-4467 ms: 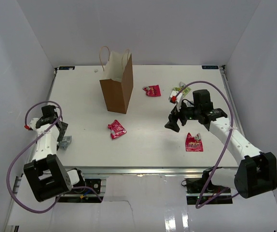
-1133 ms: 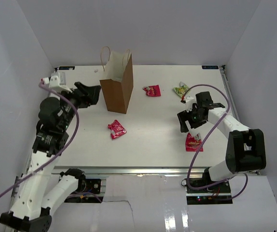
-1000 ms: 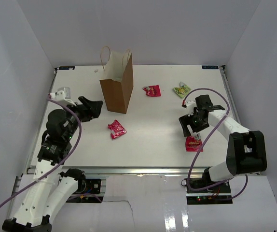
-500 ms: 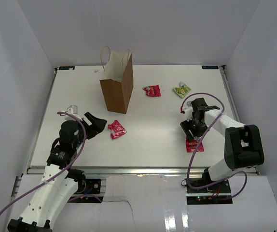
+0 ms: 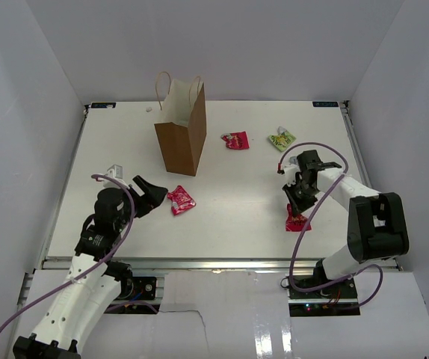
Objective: Place the snacks into the paper bag
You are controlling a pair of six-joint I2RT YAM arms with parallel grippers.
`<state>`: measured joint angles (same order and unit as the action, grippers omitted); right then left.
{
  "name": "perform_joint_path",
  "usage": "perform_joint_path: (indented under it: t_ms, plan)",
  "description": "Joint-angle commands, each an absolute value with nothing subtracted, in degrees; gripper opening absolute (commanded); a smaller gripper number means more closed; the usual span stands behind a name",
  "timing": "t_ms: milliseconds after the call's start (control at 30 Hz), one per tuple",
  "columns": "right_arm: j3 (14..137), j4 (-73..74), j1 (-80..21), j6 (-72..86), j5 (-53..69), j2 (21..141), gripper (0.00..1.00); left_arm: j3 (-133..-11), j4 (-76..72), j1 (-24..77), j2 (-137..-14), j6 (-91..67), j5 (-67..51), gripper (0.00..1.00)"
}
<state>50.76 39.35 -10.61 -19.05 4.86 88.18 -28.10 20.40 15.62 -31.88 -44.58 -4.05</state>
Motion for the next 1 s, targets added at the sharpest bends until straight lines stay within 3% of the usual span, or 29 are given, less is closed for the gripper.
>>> perform_joint_path:
  t_ms: [0, 133, 267, 400, 633, 967]
  plan:
    - [51.5, 38.0, -10.9, -24.3, 14.1, 84.0, 0.09, -27.3, 19.2, 15.7, -31.4, -45.3, -4.9, 0.89]
    - [58.0, 43.8, -11.0, -41.0, 33.1, 78.2, 0.11, -27.2, 18.8, 15.7, -32.0, -45.4, -5.3, 0.89]
    - [68.6, 43.8, -13.0, -48.3, 42.5, 75.8, 0.11, -27.2, 17.7, 15.7, -33.5, -45.4, -6.3, 0.89]
    - [82.6, 39.1, -20.9, -45.1, 39.6, 81.0, 0.10, -26.7, 17.4, 15.7, -34.3, -45.4, -7.4, 0.89]
    - [109.6, 23.3, -38.7, -33.7, 23.2, 93.2, 0.09, -24.7, 18.1, 15.7, -34.4, -47.3, -10.2, 0.89]
    - [119.9, 2.7, -44.3, -27.9, 10.7, 106.5, 0.11, -22.6, 20.3, 15.7, -31.2, -49.3, -12.0, 0.89]
